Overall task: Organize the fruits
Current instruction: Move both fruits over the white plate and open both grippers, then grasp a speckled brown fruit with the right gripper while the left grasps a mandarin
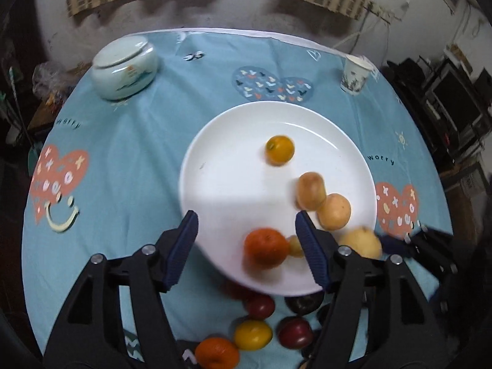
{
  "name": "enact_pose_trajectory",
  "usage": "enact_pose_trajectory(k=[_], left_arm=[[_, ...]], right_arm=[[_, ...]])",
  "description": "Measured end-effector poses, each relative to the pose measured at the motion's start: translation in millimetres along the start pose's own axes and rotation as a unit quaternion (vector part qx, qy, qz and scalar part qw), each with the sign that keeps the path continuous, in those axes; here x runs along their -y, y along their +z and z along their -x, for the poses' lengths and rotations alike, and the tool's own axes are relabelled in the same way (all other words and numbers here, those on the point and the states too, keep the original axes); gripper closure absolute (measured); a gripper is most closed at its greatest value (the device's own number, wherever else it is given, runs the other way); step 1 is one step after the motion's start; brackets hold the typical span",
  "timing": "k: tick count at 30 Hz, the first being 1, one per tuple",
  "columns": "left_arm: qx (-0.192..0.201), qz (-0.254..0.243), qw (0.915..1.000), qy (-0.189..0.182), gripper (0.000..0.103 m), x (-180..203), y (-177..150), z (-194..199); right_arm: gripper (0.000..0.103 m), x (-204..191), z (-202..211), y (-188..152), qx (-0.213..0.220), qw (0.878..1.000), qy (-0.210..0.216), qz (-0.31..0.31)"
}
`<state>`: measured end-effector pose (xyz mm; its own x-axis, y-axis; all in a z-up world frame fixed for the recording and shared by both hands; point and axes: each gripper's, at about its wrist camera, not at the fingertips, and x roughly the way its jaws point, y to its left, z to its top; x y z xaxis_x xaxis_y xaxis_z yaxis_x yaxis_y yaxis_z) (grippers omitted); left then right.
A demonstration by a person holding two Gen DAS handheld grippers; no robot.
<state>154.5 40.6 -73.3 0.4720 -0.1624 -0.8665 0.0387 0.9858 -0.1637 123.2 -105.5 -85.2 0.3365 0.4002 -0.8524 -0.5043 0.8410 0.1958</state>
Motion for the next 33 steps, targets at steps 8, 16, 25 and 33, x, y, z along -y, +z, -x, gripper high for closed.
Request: enact_pose_trajectory(k=[8,16,25,33], left_arm=[[-0.01,0.013,0.9999,0.002,0.033,-24.7,-45.8,23.9],[-0.014,0.004,0.9999,0.002,0.028,-35.2,-87.8,42.7],[-0.044,-0.036,0.9983,-0.009,0.026,-31.1,-135.4,45.2],[-0.069,-0.048,0.9964,-0.007,0.026,-28.6,-155.8,30.7]], right_arm=[[0.034,12.2,-18.5,23.9,0.017,0.999,-0.045,-0.01],[0.034,-6.8,42.1,-56.7,0.013,0.999,0.04,-0.014],[0.034,-70.2,34.1,-149.3,-0.072,0.993,0.094,0.018],[0.064,-76.4,2.7,-133.9,-0.093,0.993,0.072,0.003]])
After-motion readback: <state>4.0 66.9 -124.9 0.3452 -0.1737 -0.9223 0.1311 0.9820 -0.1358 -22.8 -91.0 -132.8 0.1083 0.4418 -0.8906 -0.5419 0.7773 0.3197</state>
